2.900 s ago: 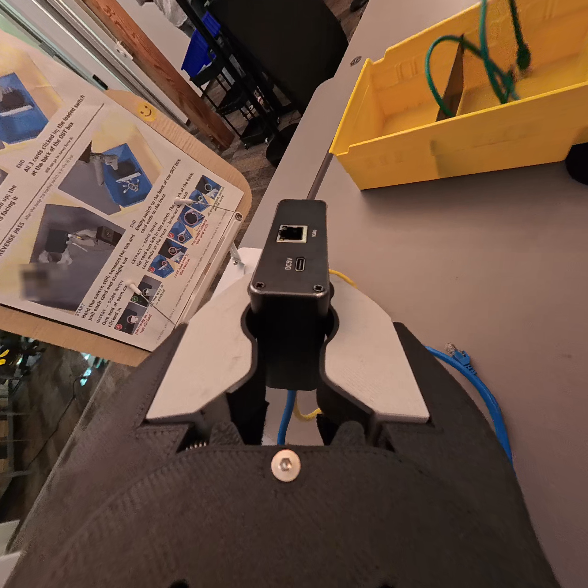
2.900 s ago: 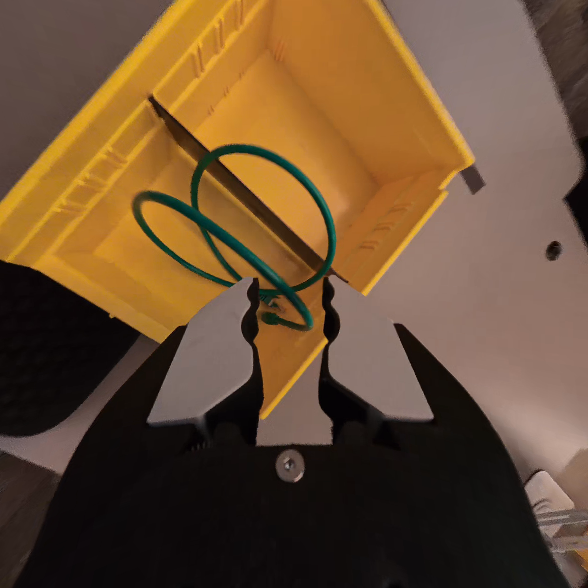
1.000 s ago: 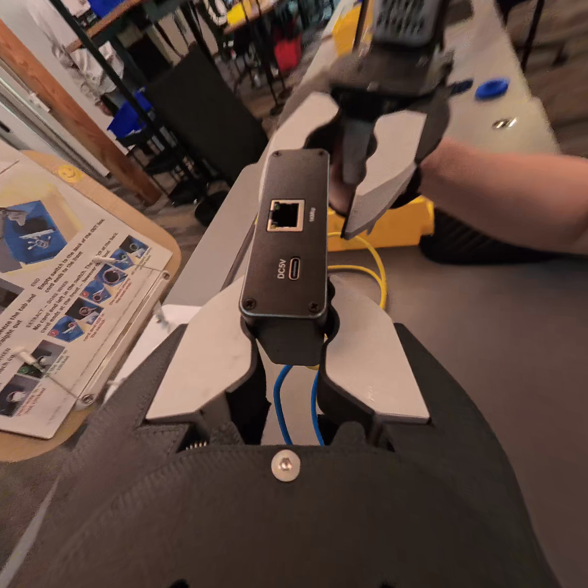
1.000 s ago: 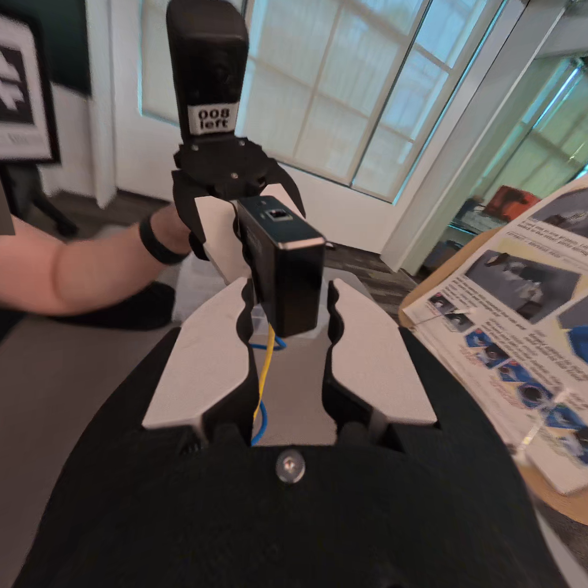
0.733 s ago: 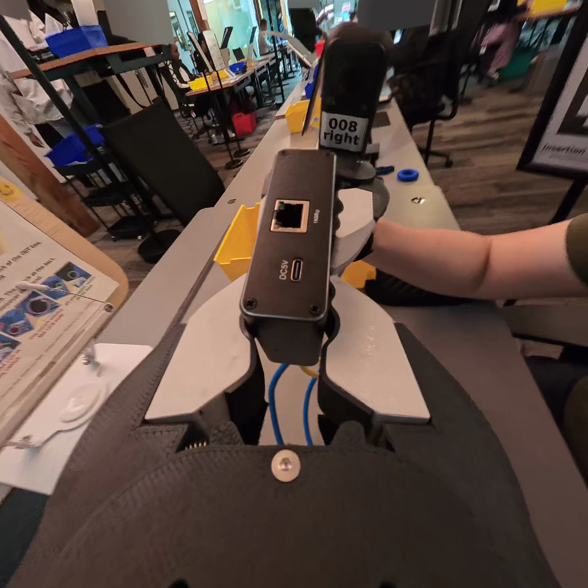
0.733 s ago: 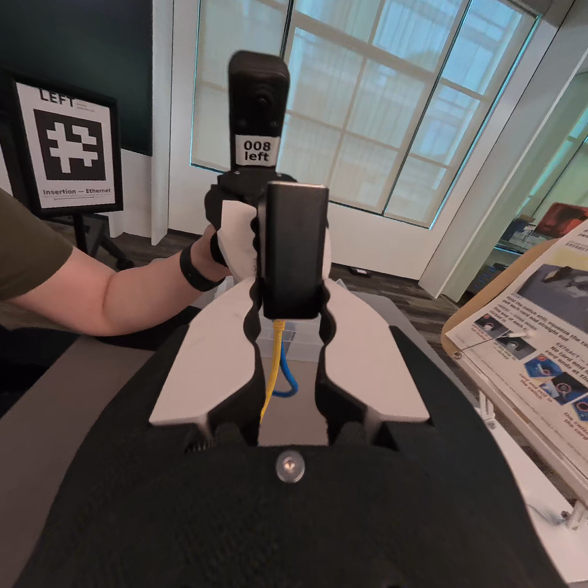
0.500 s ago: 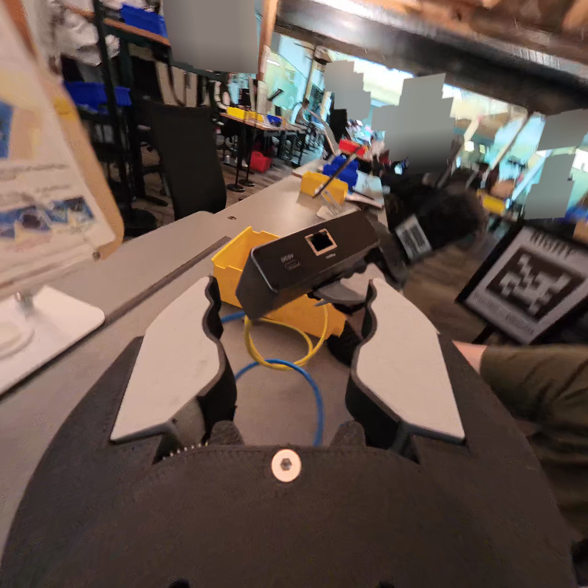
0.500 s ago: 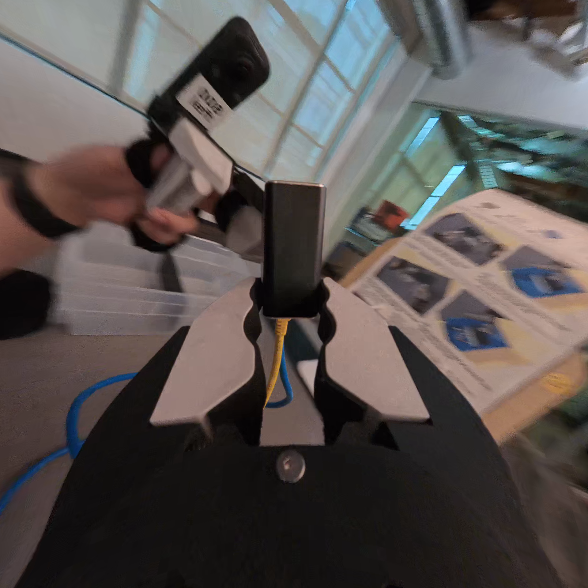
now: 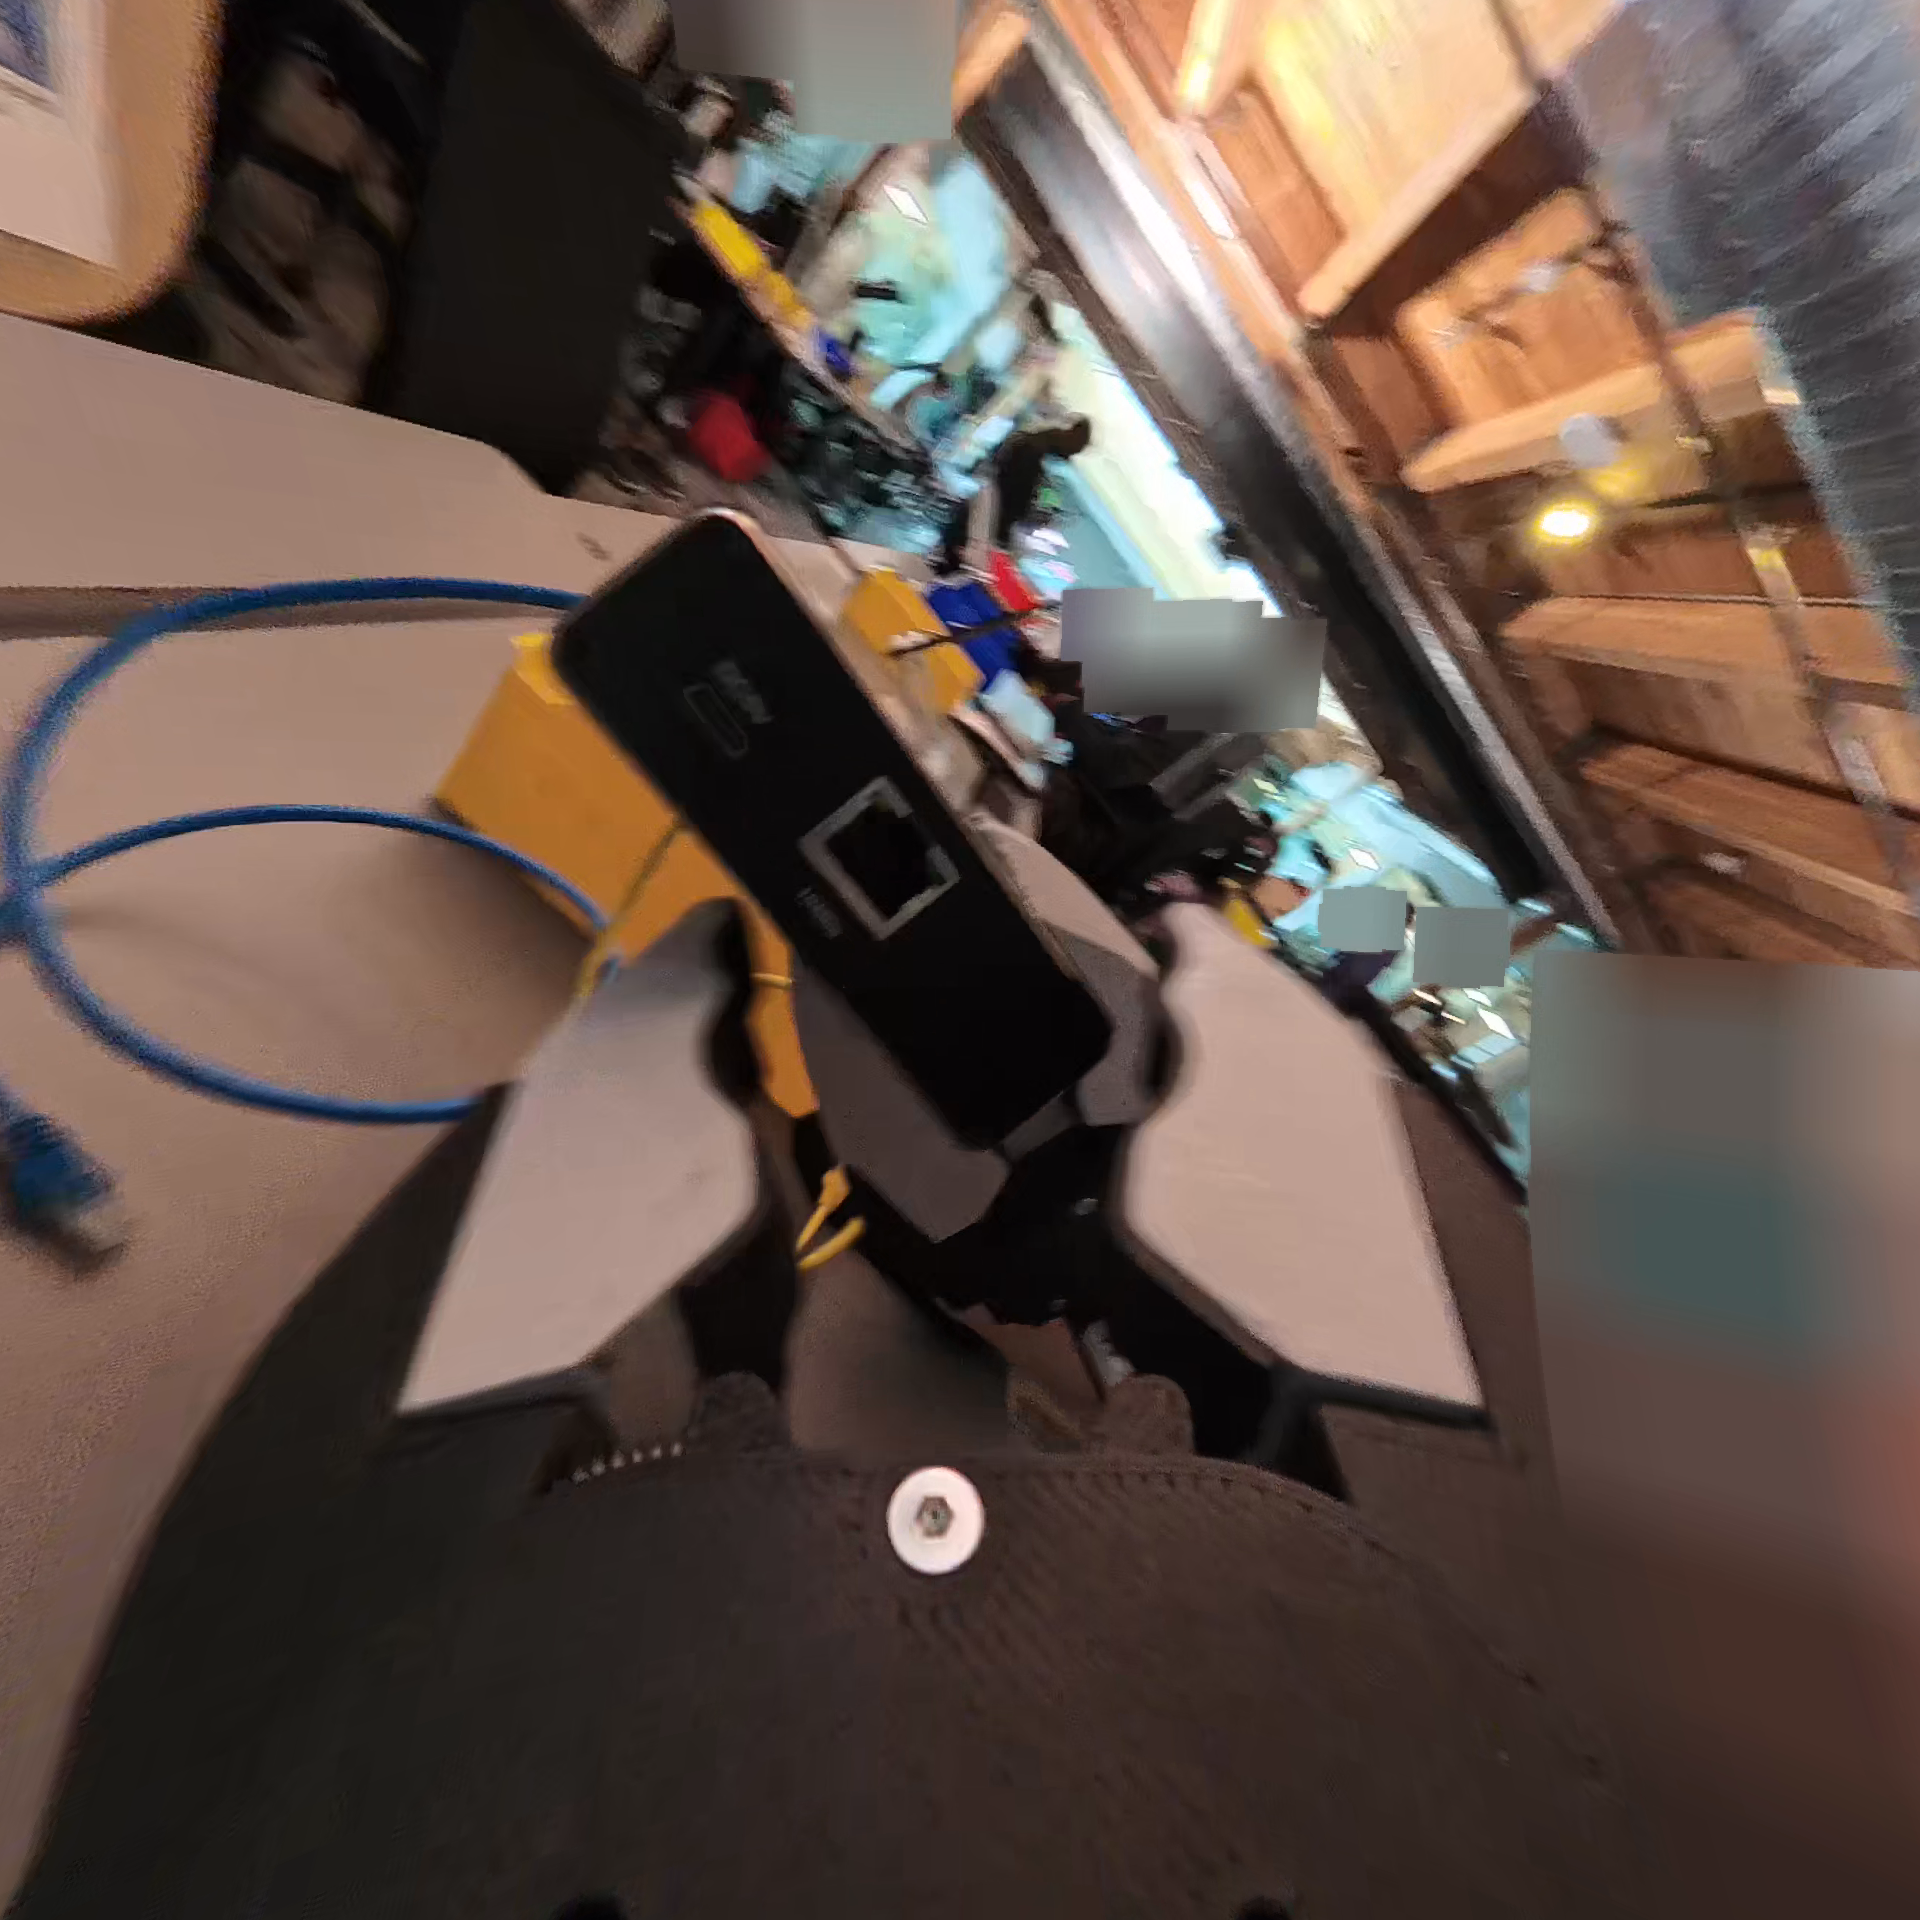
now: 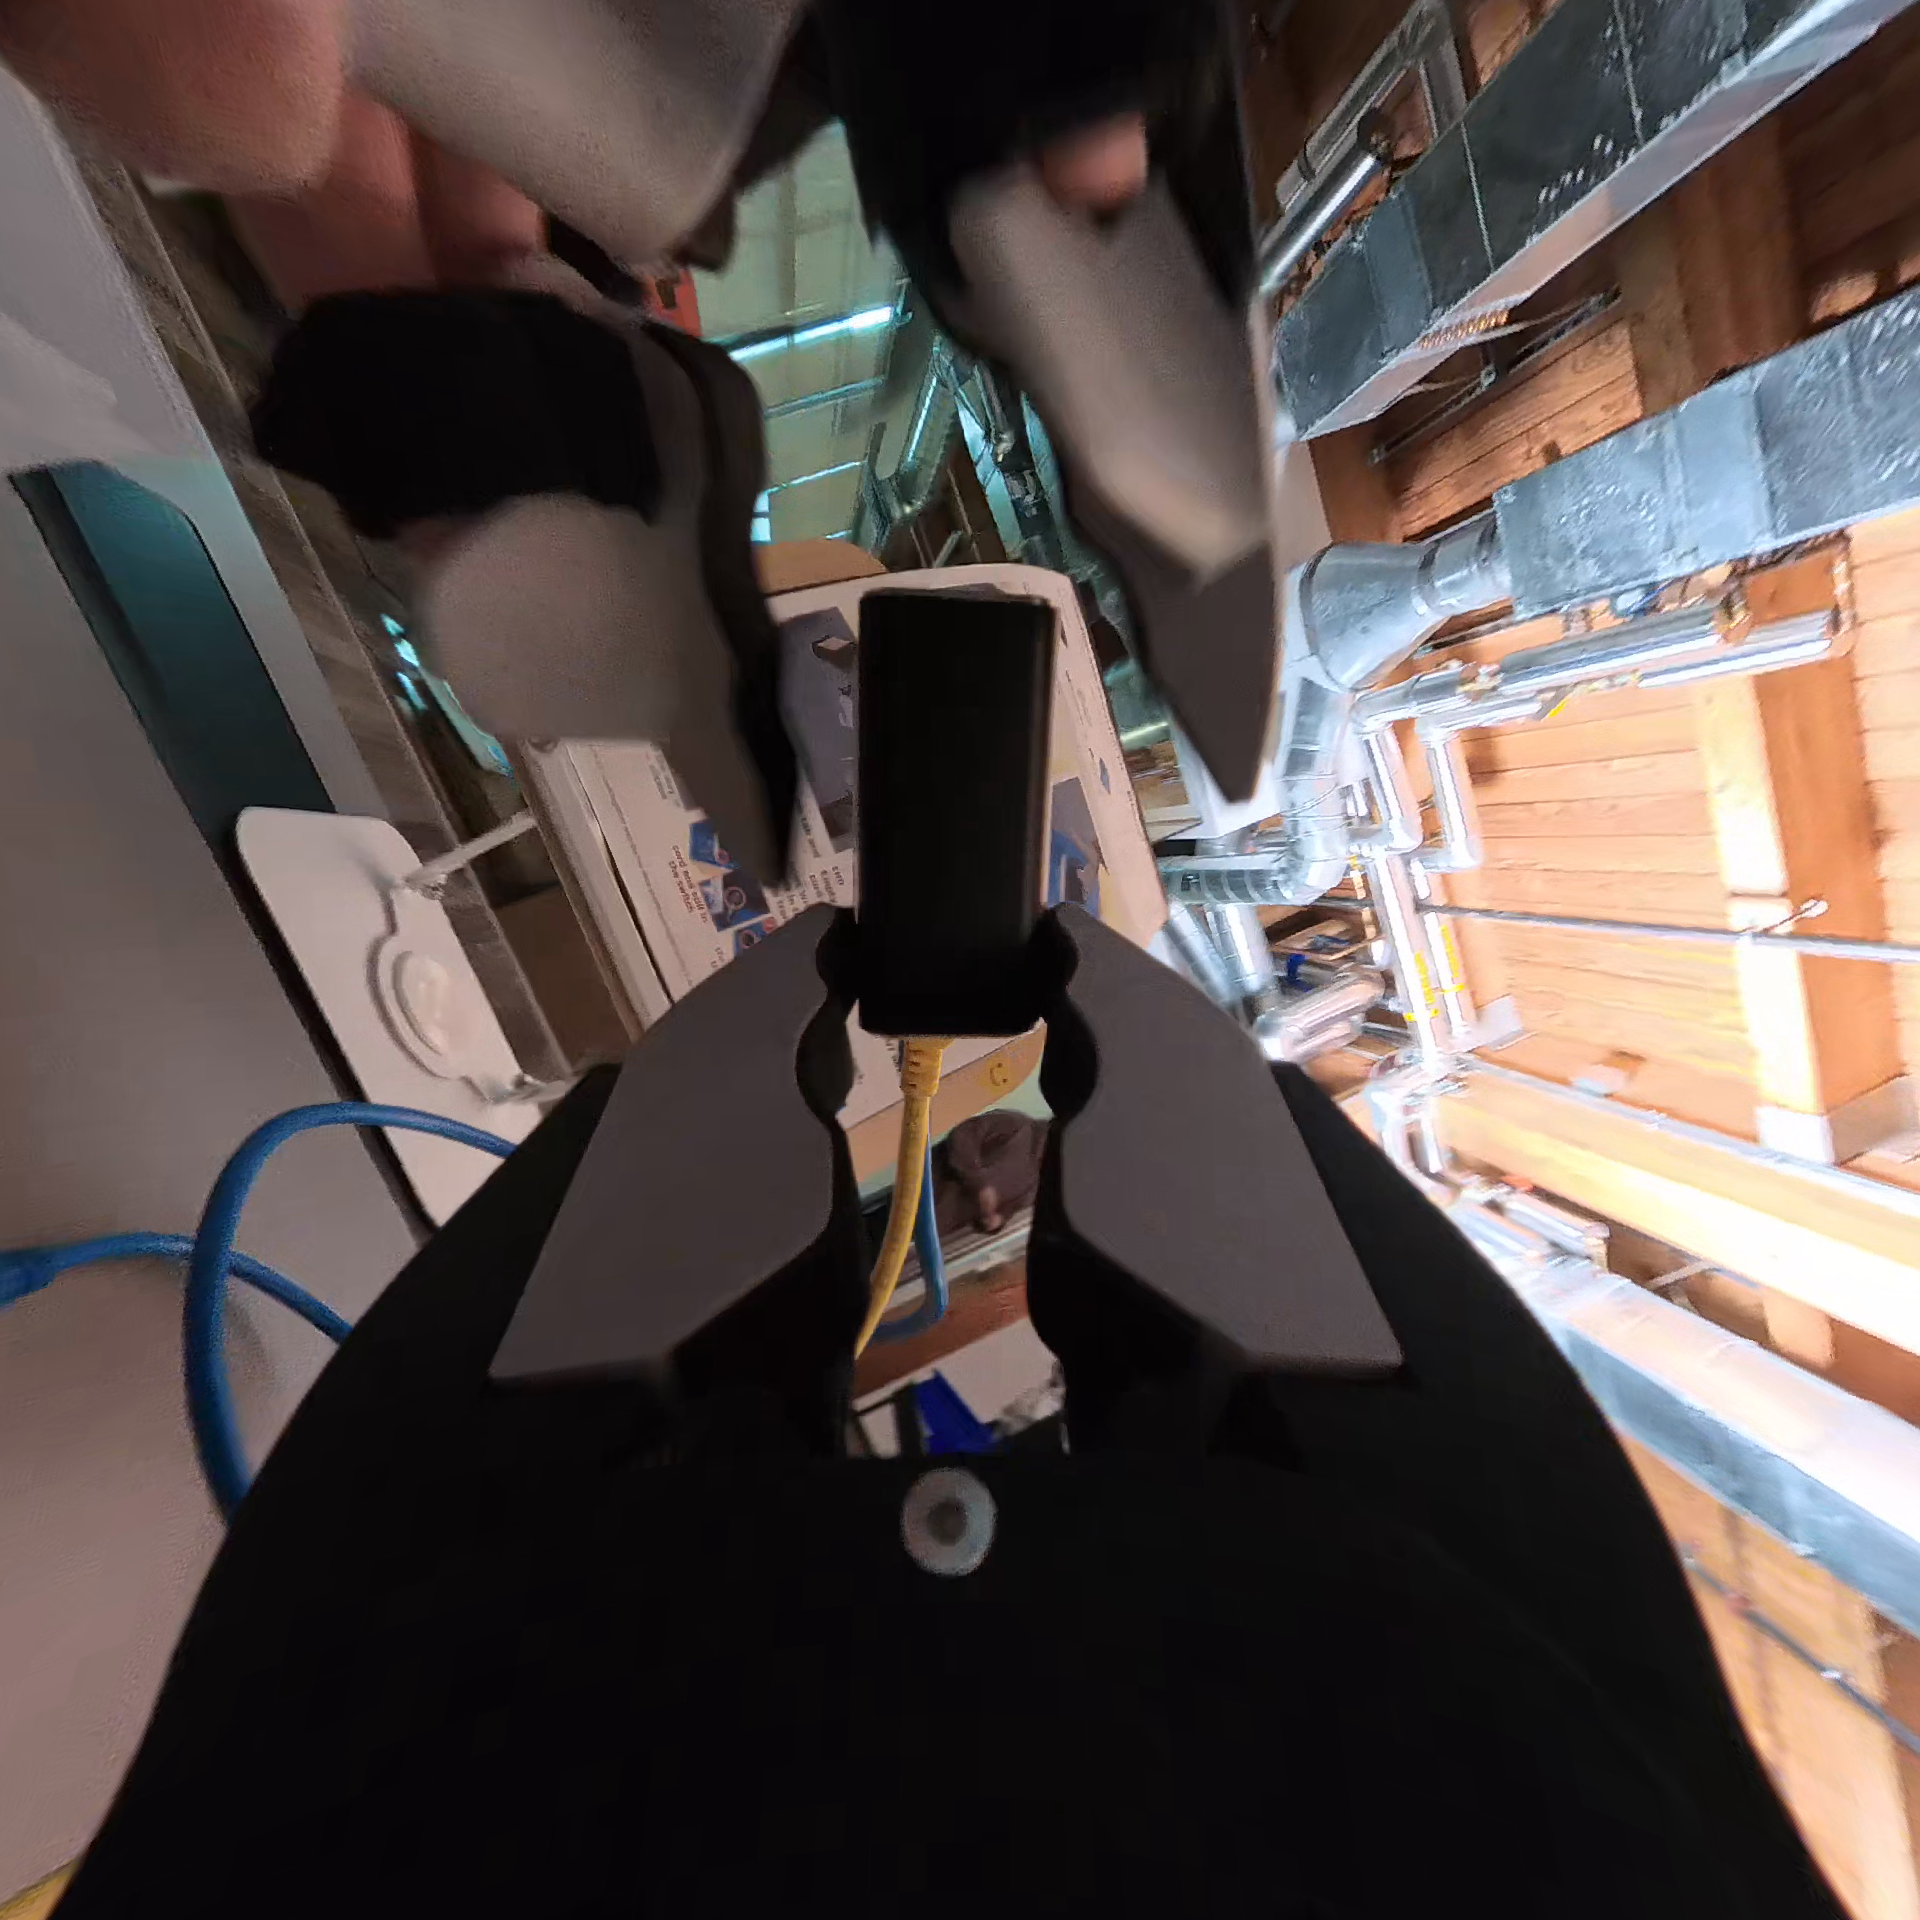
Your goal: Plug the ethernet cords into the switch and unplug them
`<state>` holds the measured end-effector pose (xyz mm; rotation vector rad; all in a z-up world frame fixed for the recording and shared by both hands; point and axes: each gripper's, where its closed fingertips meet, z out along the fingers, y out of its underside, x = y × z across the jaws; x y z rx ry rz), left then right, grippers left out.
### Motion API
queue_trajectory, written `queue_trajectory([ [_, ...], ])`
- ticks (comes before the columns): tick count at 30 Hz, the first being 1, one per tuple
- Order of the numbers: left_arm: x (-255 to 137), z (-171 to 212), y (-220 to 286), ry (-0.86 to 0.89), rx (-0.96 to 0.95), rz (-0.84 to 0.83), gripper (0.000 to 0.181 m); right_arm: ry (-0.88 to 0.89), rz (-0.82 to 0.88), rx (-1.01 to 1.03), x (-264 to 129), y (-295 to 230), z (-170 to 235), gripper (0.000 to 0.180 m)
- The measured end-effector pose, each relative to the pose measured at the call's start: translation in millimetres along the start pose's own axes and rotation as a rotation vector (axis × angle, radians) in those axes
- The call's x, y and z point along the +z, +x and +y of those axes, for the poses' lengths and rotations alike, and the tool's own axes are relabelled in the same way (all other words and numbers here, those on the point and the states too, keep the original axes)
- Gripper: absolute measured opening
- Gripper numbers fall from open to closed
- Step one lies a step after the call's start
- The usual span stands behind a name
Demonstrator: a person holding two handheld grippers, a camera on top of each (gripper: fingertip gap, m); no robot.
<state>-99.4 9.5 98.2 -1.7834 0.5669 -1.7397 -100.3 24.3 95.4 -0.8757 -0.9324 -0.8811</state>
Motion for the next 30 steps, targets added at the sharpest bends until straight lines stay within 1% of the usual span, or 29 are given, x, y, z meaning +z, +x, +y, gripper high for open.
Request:
queue_trajectory([
  [1,3,1,0,-0.006,-0.015,0.04,0.061,0.004,0.02,-0.028,0,-1,-1,0.033],
  [2,3,-1,-1,0.0,-0.036,0.068,0.059,0.0,0.032,-0.047,0,-2,0,0.033],
  [5,-1,-1,-8,-0.047,-0.047,0.103,0.056,0.045,-0.029,-0.057,2,-11,-3,0.033],
  [6,-3,-1,-12,-0.061,-0.016,0.082,0.054,0.065,-0.083,-0.04,2,-17,-5,0.034],
  [7,-6,-1,-17,-0.078,0.03,0.047,0.049,0.084,-0.132,-0.012,1,-22,-7,0.04],
  [10,-14,-3,-22,-0.109,0.14,-0.017,0.039,0.145,-0.287,0.13,-3,-26,-12,0.046],
  [14,-24,-5,-17,-0.128,0.202,-0.019,0.034,0.279,-0.545,0.398,-22,-13,-26,0.048],
  [15,-25,-5,-16,-0.134,0.222,-0.023,0.034,0.281,-0.575,0.497,-23,-4,-23,0.05],
  [16,-24,-4,-16,-0.145,0.237,-0.027,0.034,0.258,-0.576,0.614,-20,7,-16,0.052],
  [18,-22,0,-13,-0.169,0.263,-0.023,0.034,0.204,-0.644,0.863,-13,15,1,0.057],
  [20,-17,6,-8,-0.201,0.306,-0.001,0.033,0.157,-0.8,1.111,-12,7,11,0.072],
  [22,-13,17,-1,-0.263,0.359,0.024,0.034,0.145,-0.975,1.347,-16,-2,11,0.074],
  [23,-10,22,4,-0.294,0.4,0.038,0.034,0.168,-1.084,1.439,-21,-4,7,0.066],
  [24,-8,26,9,-0.307,0.441,0.045,0.034,0.207,-1.213,1.508,-30,-5,0,0.046],
  [25,-5,28,13,-0.307,0.487,0.049,0.034,0.244,-1.332,1.564,-38,-4,-5,0.035],
  [26,-4,26,15,-0.289,0.513,0.045,0.033,0.245,-1.406,1.59,-43,-4,-6,0.035],
  [27,-4,24,18,-0.269,0.541,0.054,0.033,0.252,-1.444,1.595,-45,-4,-6,0.034],
  [28,-3,22,19,-0.248,0.59,0.063,0.032,0.267,-1.44,1.645,-44,0,-6,0.033],
  [29,-4,18,17,-0.227,0.65,0.036,0.036,0.256,-1.433,1.733,-39,5,-5,0.032],
  [30,-7,15,14,-0.215,0.738,-0.004,0.044,0.238,-1.434,1.827,-35,7,-3,0.032],
])
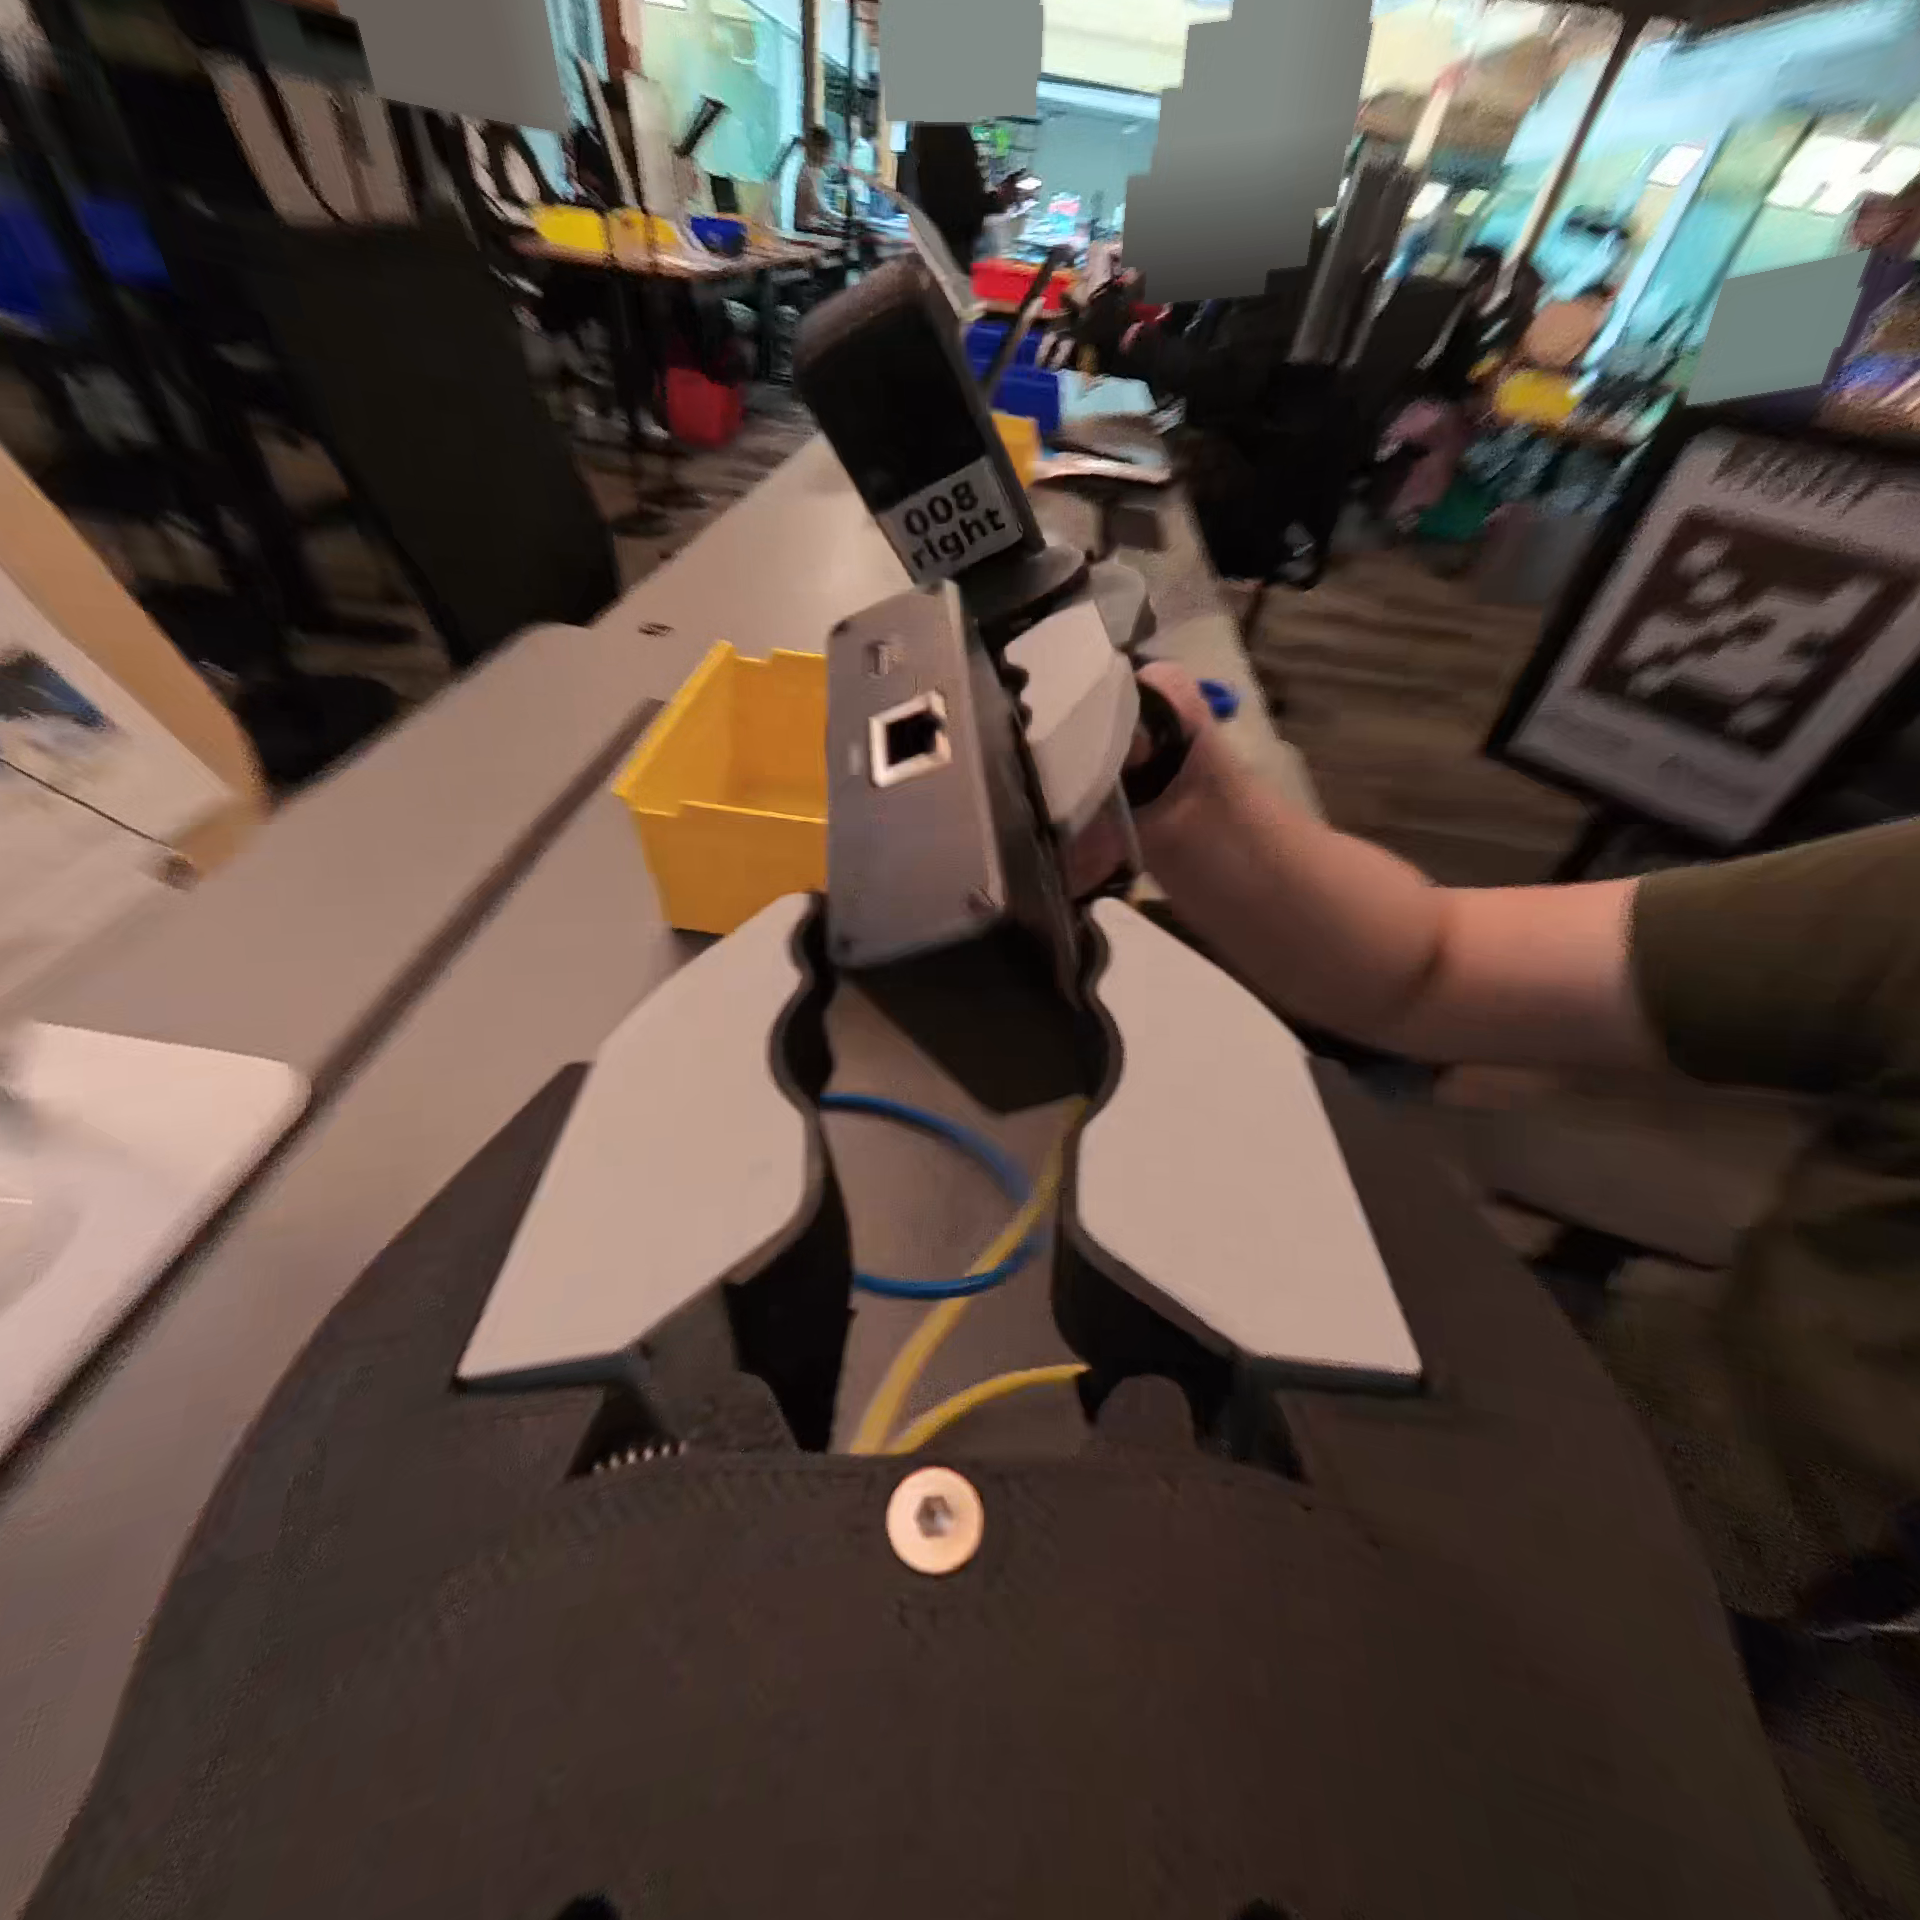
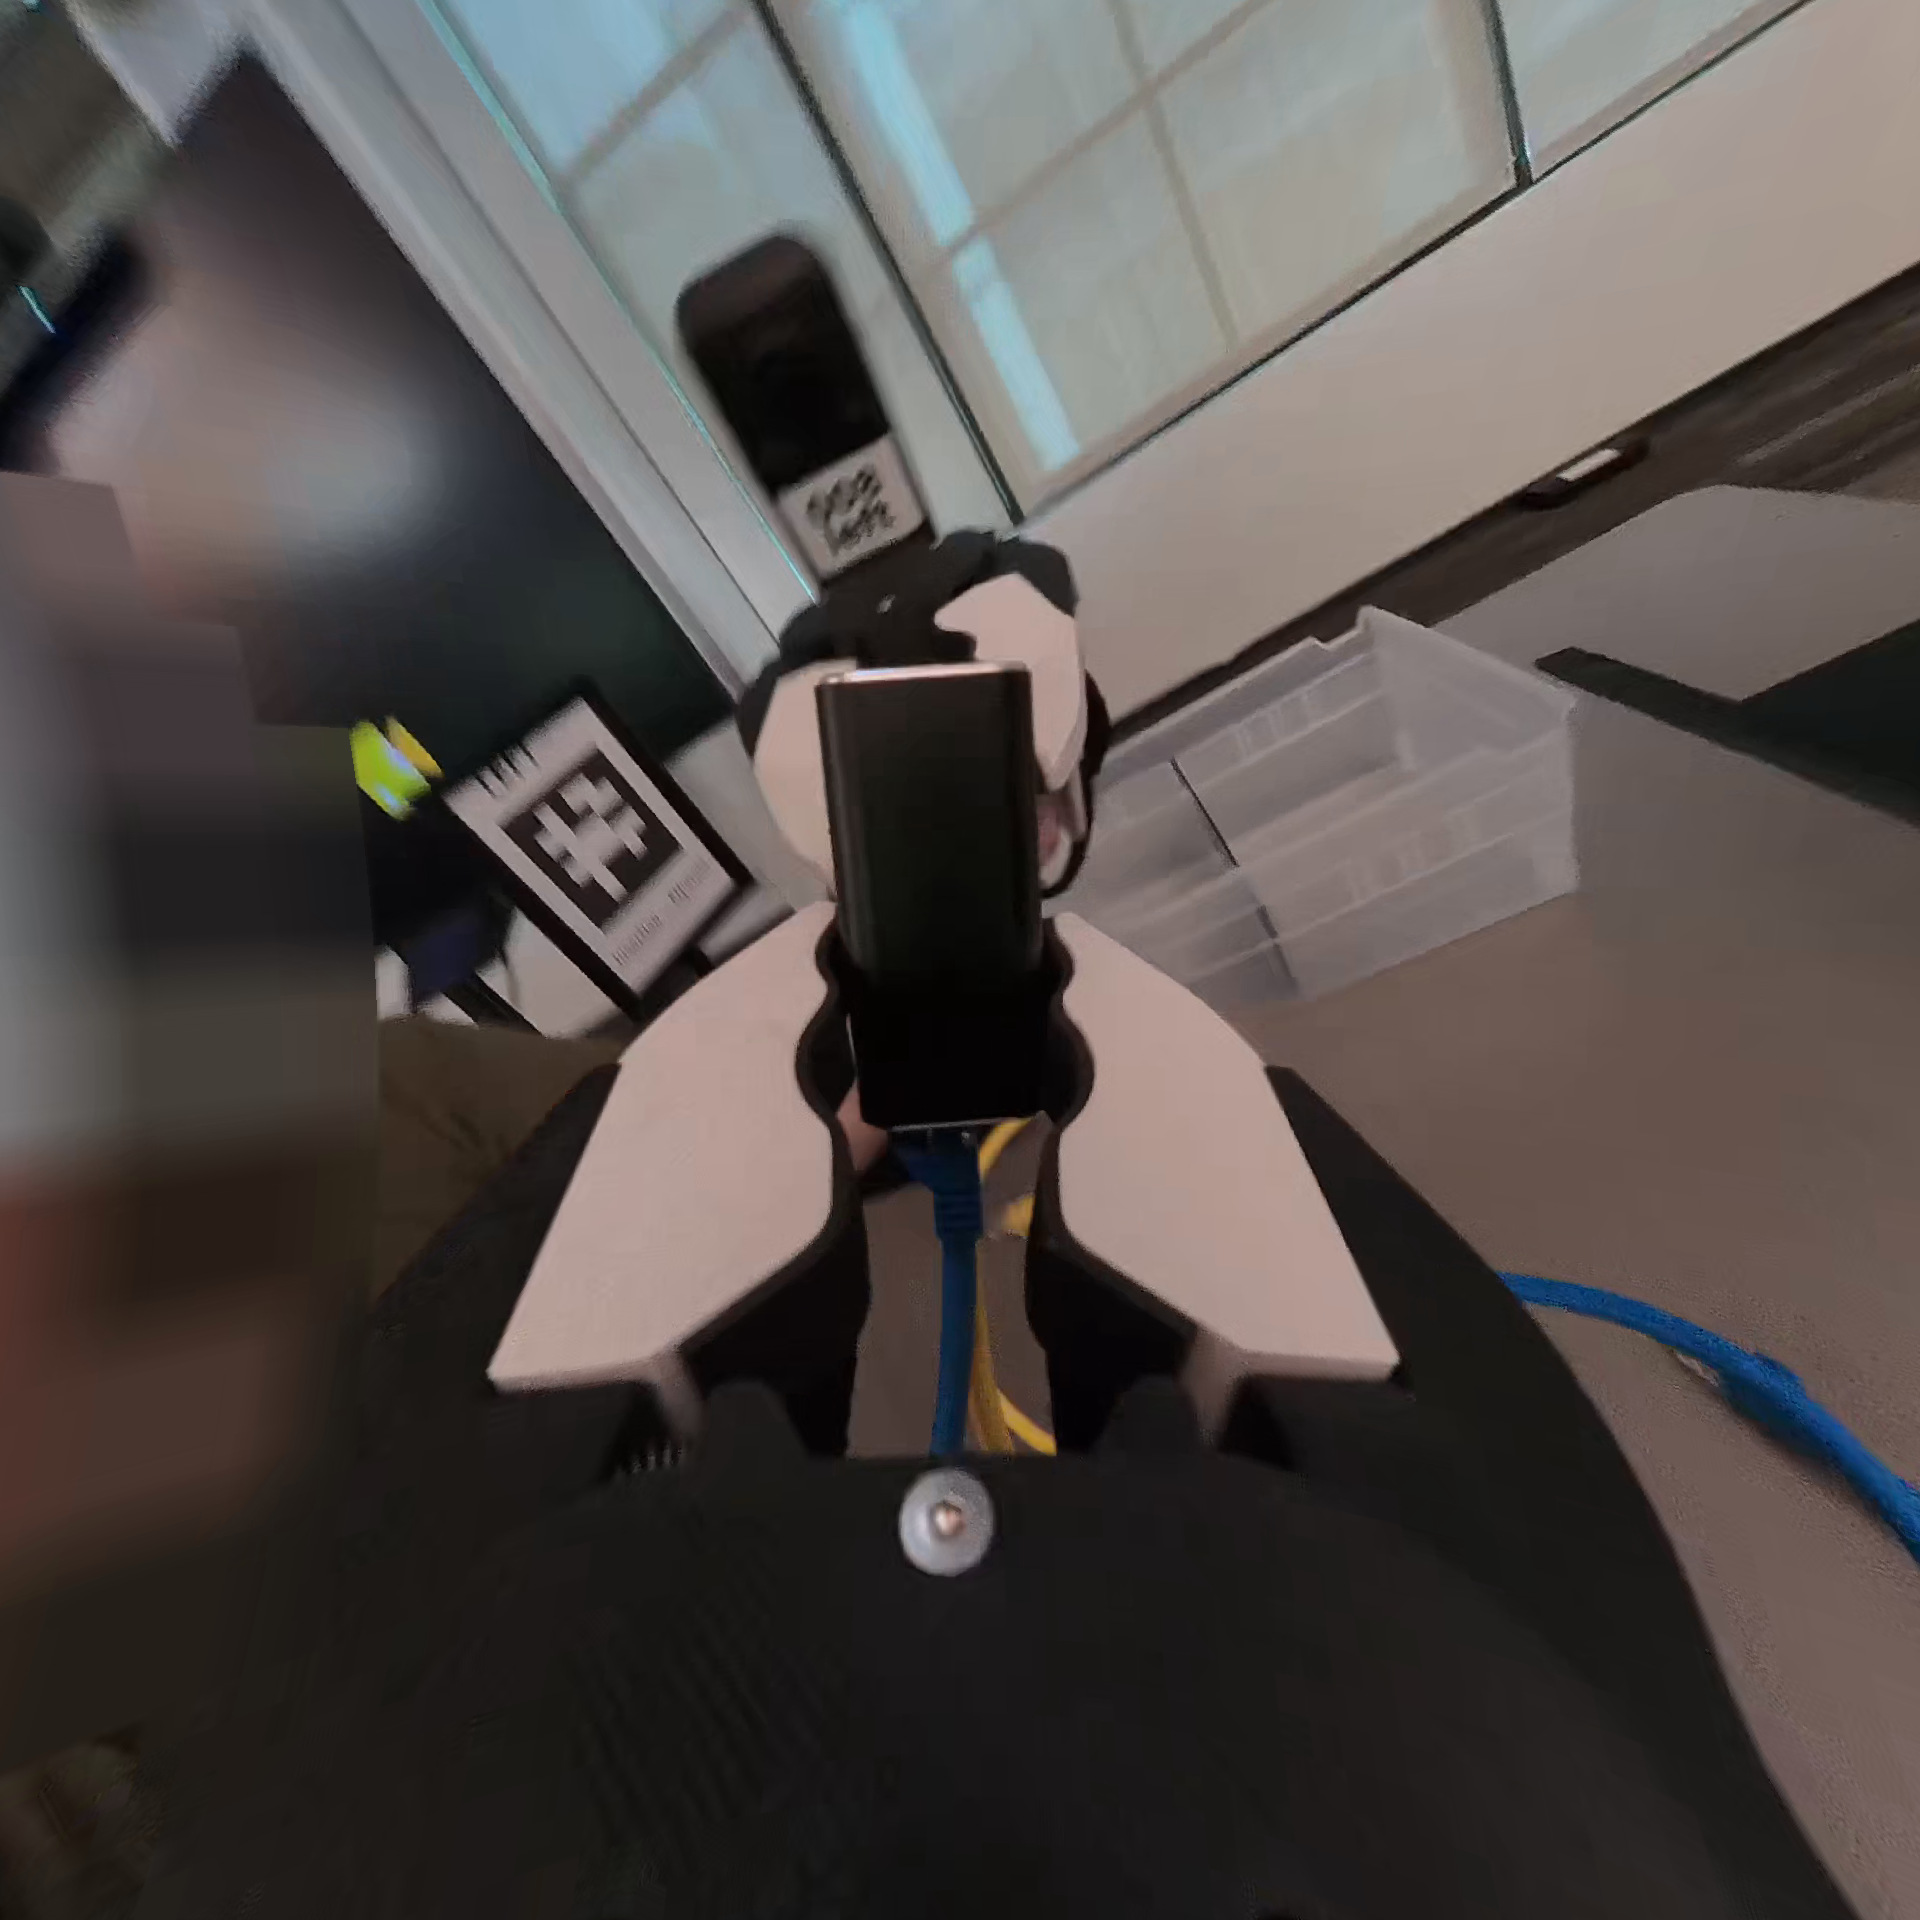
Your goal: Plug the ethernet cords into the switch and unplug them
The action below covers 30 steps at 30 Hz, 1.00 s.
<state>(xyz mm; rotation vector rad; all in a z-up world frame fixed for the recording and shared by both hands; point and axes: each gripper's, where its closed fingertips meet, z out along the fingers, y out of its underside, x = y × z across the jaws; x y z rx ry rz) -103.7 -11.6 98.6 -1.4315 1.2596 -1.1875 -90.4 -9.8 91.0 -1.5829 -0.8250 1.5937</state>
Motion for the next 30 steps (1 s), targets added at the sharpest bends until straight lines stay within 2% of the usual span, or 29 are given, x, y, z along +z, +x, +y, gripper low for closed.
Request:
queue_trajectory([
  [2,-6,1,-4,-0.021,0.207,-0.119,0.064,0.081,-0.052,0.153,-7,6,-8,0.032],
  [4,-11,2,-11,-0.035,0.439,-0.307,0.082,0.154,-0.104,0.307,-16,18,-12,0.032],
  [7,-9,-3,-11,-0.009,0.822,-0.551,0.077,0.22,-0.178,0.493,-22,34,-12,0.032],
  [8,-4,0,-11,-0.033,0.85,-0.568,0.078,0.216,-0.191,0.525,-21,37,-9,0.032],
  [10,4,7,-16,-0.08,0.737,-0.545,0.097,0.183,-0.196,0.531,-14,38,-1,0.031],
  [12,4,11,-23,-0.098,0.621,-0.513,0.106,0.144,-0.187,0.497,-7,35,5,0.032],
  [14,2,12,-21,-0.075,0.582,-0.469,0.099,0.107,-0.182,0.471,-1,29,10,0.032],
  [16,3,12,-18,-0.072,0.623,-0.466,0.09,0.084,-0.187,0.473,3,26,14,0.032],
  [20,10,26,-20,-0.157,0.655,-0.454,0.077,0.069,-0.179,0.505,7,30,20,0.032],
  [24,9,33,-28,-0.208,0.654,-0.475,0.077,0.076,-0.151,0.516,7,37,22,0.032],
  [27,9,28,-26,-0.173,0.659,-0.479,0.08,0.084,-0.174,0.531,7,36,21,0.032],
  [30,9,31,-28,-0.205,0.681,-0.494,0.088,0.069,-0.167,0.523,9,36,24,0.032],
])
